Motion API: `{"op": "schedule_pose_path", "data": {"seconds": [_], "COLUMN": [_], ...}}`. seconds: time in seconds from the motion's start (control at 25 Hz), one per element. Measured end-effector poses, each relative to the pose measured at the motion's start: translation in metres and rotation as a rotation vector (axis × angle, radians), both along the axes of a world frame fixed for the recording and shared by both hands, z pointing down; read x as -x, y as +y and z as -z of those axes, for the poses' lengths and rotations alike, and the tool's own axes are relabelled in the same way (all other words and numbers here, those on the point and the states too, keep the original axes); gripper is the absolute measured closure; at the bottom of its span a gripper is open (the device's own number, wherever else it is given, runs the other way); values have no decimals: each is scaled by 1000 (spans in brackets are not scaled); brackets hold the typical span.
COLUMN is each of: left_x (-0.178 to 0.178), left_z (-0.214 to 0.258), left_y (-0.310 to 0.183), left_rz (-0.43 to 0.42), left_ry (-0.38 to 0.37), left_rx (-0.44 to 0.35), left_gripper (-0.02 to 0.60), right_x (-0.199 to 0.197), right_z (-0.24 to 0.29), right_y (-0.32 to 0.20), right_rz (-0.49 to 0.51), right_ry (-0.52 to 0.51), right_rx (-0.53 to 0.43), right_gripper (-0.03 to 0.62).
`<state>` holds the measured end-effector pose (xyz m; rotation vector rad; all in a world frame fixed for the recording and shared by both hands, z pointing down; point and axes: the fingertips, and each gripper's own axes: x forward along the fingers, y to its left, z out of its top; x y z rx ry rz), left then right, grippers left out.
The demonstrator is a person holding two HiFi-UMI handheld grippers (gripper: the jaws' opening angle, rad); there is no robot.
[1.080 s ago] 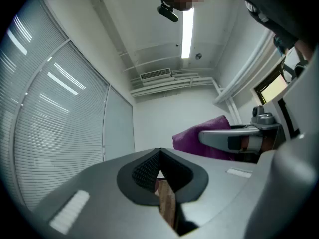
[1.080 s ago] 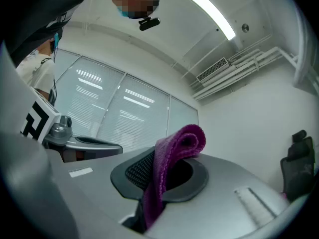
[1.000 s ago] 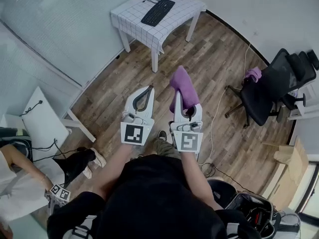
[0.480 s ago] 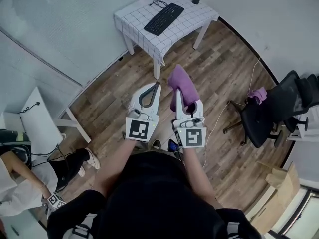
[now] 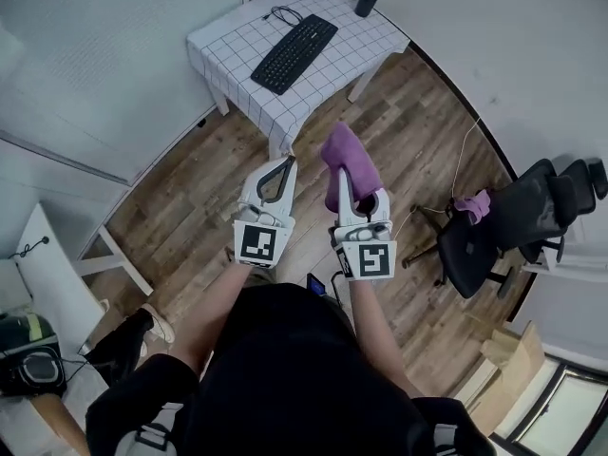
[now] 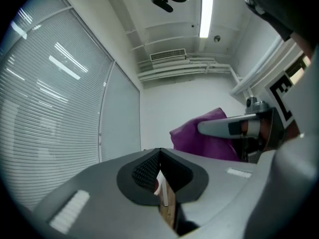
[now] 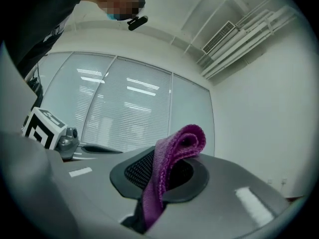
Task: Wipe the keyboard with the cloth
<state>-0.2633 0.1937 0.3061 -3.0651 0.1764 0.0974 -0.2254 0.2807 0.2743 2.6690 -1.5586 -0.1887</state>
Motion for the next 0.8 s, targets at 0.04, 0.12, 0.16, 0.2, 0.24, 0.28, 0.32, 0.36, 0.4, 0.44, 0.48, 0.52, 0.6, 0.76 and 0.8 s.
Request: {"op": "schedule_pose_path", "data": {"seconds": [0.04,0.12,0.16,0.2,0.24,0.28,0.32,0.36,0.4,0.44,0.48,0.52,0.6,0.76,0.8], "left_x": [-11,-33,-43,-53,-61,-69,-77,-84,-89,-93,-98,-102,-111,-128,-132], "left_z": [-4,-12,-17,-22,-29,-37,-44,-51,-56,-59,-60,-60,-60,-65,-67], "left_y": [-10,-33,-45,-57,-68,-80,-92,-104,-115,-125,-133,-141,-155,-178,-182], "left_rz": [-1,2,2,0,-4,-8,-11,-10,-6,0,6,13,31,70,80], "left_ry": [-9,-29,-33,-41,-54,-66,-77,-90,-102,-112,-118,-121,-122,-139,-144], "left_rx": [11,35,34,34,33,28,24,26,32,37,39,40,41,40,46], "left_gripper": [581,581,581,581,581,581,581,581,581,581,581,581,581,581,581], "right_x": [-14,-44,-58,-71,-83,-94,-105,-114,-122,-130,-139,-148,-167,-208,-217], "right_z": [2,2,1,-1,-2,-2,-1,-1,0,0,0,0,-2,-7,-8], "right_y": [-11,-35,-48,-60,-72,-83,-93,-101,-108,-114,-118,-121,-128,-149,-155], "right_rz": [1,0,0,0,0,-1,-3,-3,-2,-1,-1,-2,-7,-3,5], "right_ry": [1,-2,-5,-8,-10,-11,-10,-8,-6,-4,-3,-2,-4,-10,-11], "right_rx": [8,26,37,47,54,57,60,65,72,81,89,94,100,97,94], "right_gripper": [530,530,530,528,528,528,528,528,528,528,528,528,528,528,528]}}
